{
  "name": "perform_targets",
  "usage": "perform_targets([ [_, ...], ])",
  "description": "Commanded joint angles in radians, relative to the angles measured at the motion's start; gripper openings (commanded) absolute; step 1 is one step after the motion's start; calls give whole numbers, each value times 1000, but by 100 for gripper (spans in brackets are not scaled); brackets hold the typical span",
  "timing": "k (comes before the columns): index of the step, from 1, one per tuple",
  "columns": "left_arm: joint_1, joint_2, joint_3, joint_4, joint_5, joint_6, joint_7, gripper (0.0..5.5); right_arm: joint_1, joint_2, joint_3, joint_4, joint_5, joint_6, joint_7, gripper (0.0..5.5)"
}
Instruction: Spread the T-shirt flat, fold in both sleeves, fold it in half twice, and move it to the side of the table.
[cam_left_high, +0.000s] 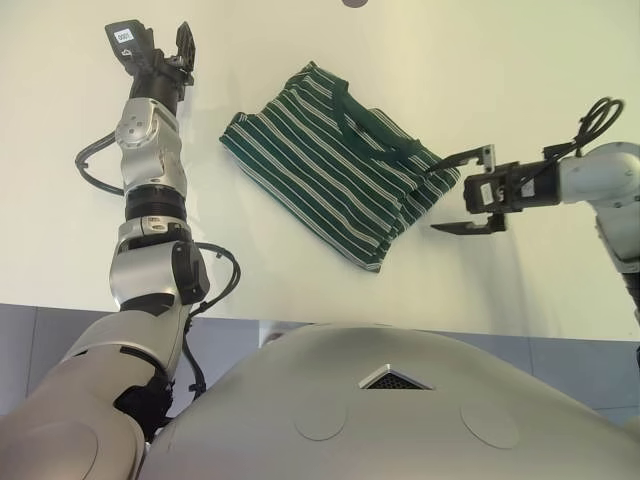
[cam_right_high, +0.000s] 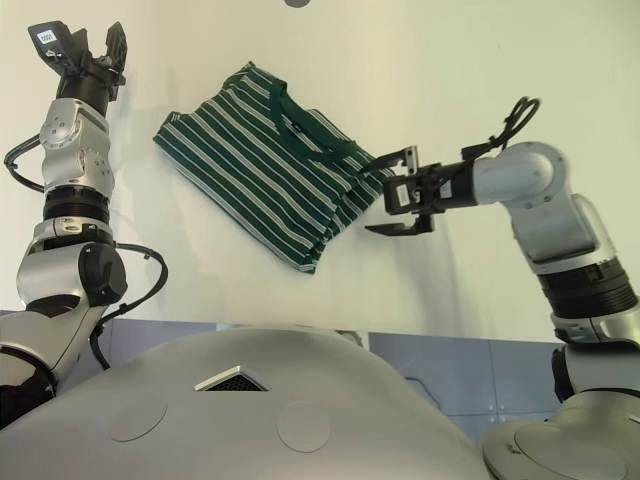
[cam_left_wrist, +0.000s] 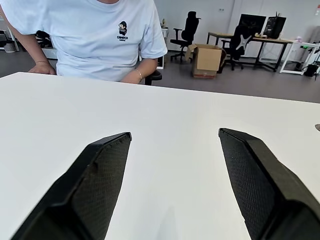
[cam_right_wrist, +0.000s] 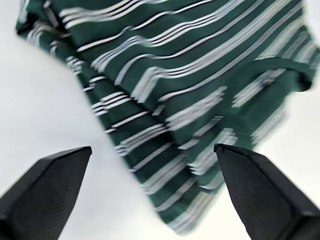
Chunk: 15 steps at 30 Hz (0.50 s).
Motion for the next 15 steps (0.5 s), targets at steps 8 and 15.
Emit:
perform_targets([
  [8,-38,5,-17,1,10,12,-10,322,-445,530,100,244,-74,79,-394,459],
  [15,-56,0,-27,43,13,7,-21,322,-545,867,279,882,-318,-143,-685,459],
])
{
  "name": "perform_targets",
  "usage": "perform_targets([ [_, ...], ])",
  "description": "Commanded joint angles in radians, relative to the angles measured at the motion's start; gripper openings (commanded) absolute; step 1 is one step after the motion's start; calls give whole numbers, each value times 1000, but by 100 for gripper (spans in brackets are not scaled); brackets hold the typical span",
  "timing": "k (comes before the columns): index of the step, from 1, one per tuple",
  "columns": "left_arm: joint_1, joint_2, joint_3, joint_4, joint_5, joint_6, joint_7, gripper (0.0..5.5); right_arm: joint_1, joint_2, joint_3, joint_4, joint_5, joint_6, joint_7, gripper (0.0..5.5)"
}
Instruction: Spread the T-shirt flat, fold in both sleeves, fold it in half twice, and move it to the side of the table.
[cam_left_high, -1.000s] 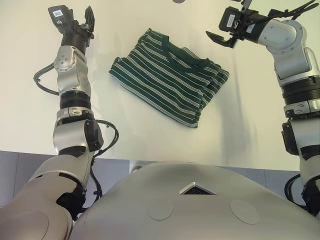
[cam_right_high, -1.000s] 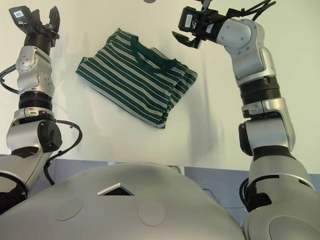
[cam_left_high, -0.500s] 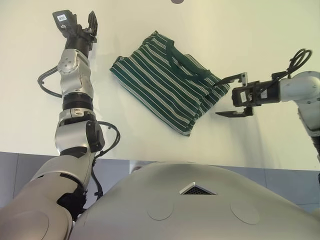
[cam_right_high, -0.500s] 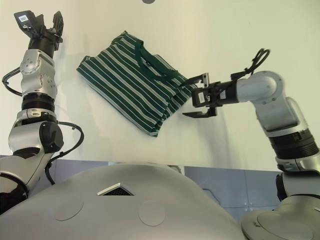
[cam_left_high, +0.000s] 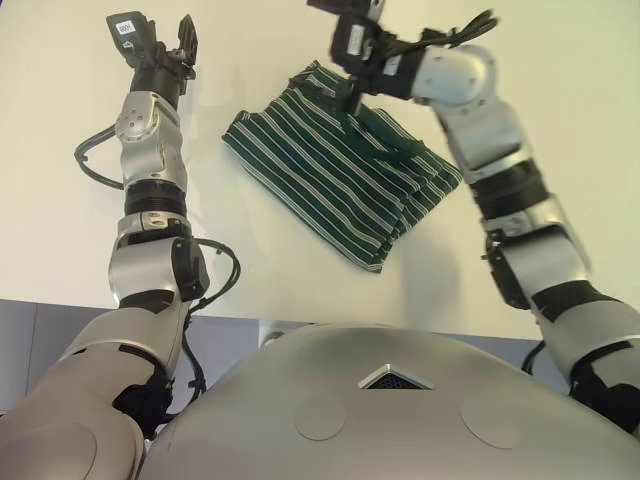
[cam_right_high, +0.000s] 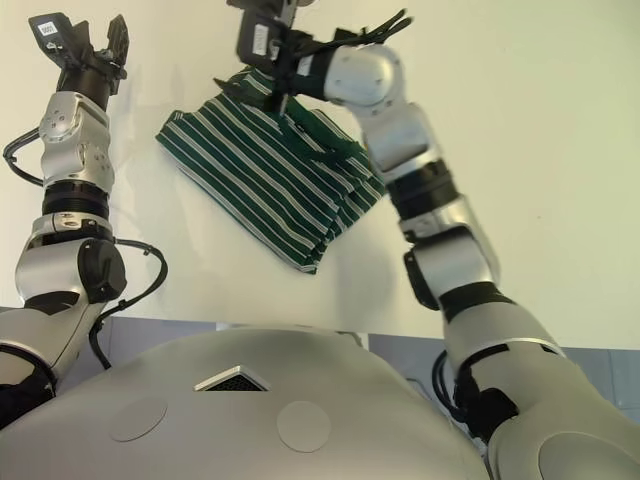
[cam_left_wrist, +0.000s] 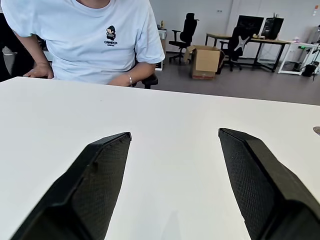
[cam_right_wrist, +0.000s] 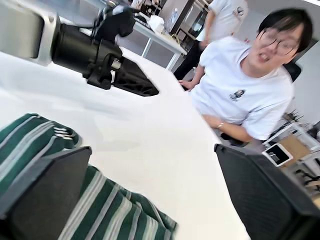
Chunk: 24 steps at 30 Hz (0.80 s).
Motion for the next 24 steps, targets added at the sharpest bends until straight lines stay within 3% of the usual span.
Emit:
perform_targets([
  [1,-23,-1,-9,26,12,5,-6,322,-56,69,87,337,-147,-105,-114,459],
  [7,1,-8,-10,15,10,2,-2,322,-135,41,66,715,-246,-73,-393,459],
  [14,14,-15,-16,-6,12,7,-3,322,-172,-50,-56,829,-207,11,-608,459],
  [17,32,-19,-44,-46,29,-9,-19,322,-177,-55,-145,816,-142,-28,-572,459],
  [24,162,-2,-220,-418,99,-95,-205,322,-187,-13,-374,574,144,-213,-219,459],
])
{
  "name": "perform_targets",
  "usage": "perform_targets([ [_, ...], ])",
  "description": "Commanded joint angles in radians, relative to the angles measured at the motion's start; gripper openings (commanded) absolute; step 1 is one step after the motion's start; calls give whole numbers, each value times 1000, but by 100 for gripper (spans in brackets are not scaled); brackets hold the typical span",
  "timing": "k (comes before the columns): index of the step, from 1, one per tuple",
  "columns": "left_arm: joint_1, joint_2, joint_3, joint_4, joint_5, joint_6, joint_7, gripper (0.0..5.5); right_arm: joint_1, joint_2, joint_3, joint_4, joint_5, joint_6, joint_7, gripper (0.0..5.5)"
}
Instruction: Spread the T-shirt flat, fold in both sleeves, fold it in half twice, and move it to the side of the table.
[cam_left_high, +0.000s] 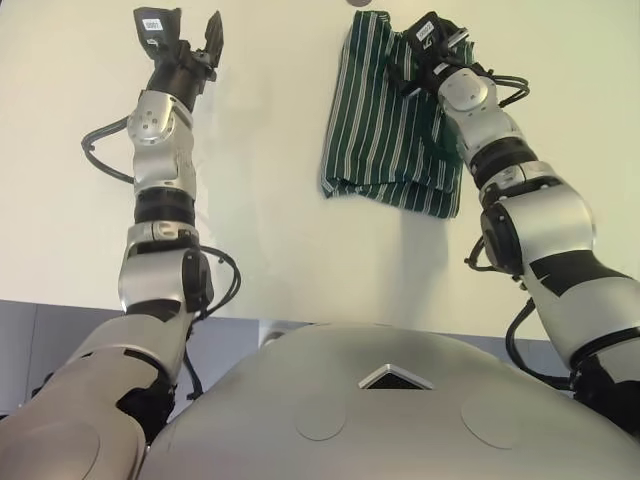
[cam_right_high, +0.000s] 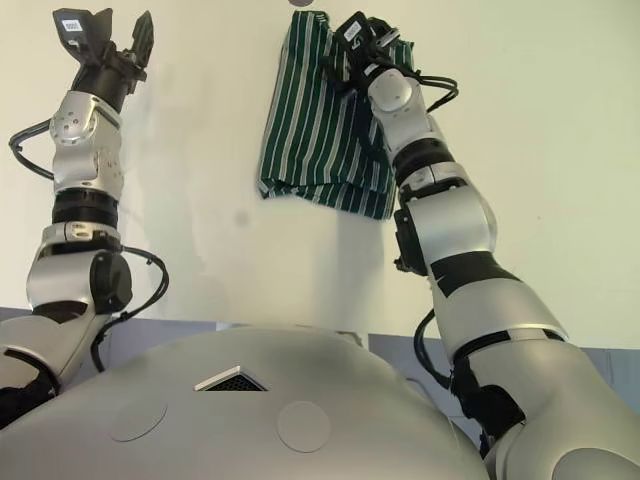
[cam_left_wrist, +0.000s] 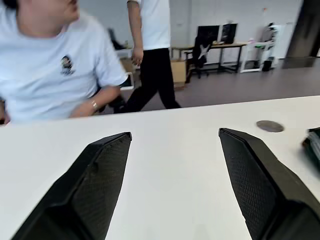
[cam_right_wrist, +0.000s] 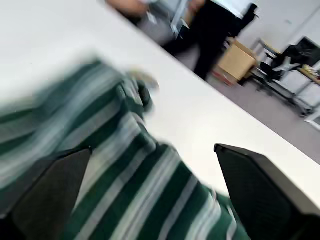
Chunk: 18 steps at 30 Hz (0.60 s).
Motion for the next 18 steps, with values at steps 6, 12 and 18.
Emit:
perform_targets([
  [6,186,218,-302,-427,287,-263,-284,322,274,-360,46,-871,149,144,669,459],
  [12,382,422,-339,-604,325,-382,-414,322,581,-806,20,-1360,190,184,1057,459],
  [18,475,401,-382,-593,409,-405,-346,322,788,-902,7,-1462,101,105,1024,459],
])
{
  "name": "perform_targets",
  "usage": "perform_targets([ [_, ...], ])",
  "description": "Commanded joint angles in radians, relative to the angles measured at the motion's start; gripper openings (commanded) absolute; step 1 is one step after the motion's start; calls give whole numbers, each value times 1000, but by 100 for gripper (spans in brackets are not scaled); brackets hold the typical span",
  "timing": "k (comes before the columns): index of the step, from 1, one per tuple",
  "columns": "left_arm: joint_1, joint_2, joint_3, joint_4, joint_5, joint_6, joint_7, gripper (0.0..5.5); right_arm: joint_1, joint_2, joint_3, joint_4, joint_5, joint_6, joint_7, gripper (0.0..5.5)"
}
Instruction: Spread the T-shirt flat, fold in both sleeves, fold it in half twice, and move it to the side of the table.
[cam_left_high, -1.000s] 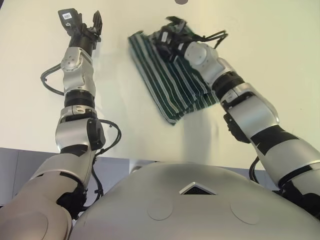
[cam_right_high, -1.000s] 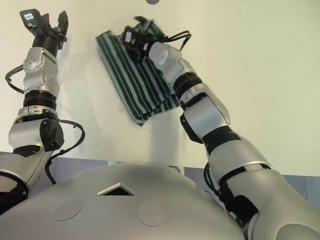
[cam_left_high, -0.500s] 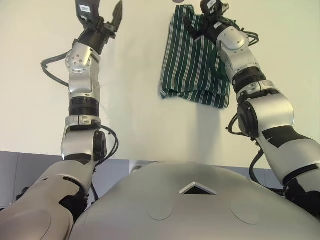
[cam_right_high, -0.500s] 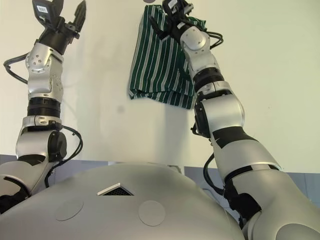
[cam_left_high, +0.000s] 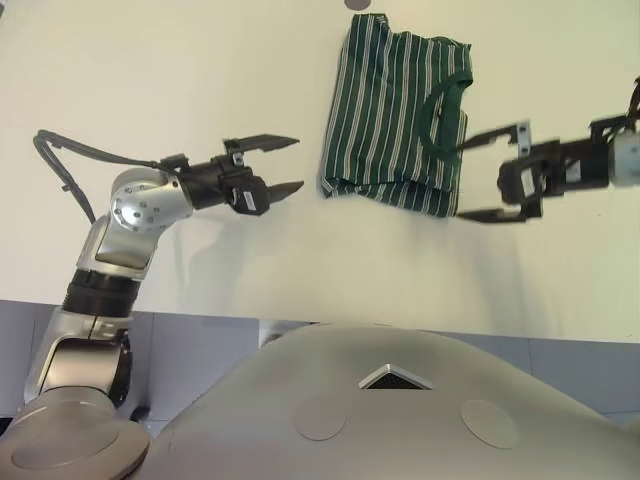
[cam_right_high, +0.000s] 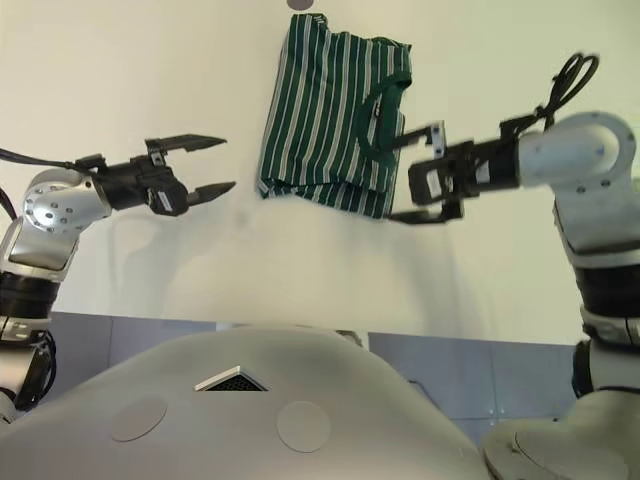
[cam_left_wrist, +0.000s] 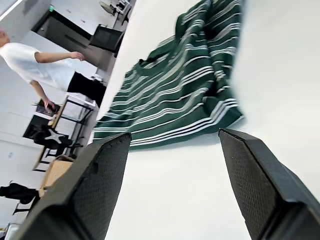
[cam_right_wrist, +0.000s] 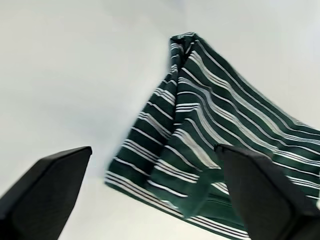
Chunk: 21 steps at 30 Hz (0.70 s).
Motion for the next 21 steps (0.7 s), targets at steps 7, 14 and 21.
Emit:
perform_targets([
  [7,-38,-67,-74,191,246,-72,194,322,3,10,32,172,-222,-204,-160,459],
  [14,-153,-106,-132,336,294,-125,254,322,91,72,60,165,-236,-196,-249,459],
  [21,-238,-116,-205,456,358,-203,291,290,75,95,75,211,-281,-202,-313,462],
])
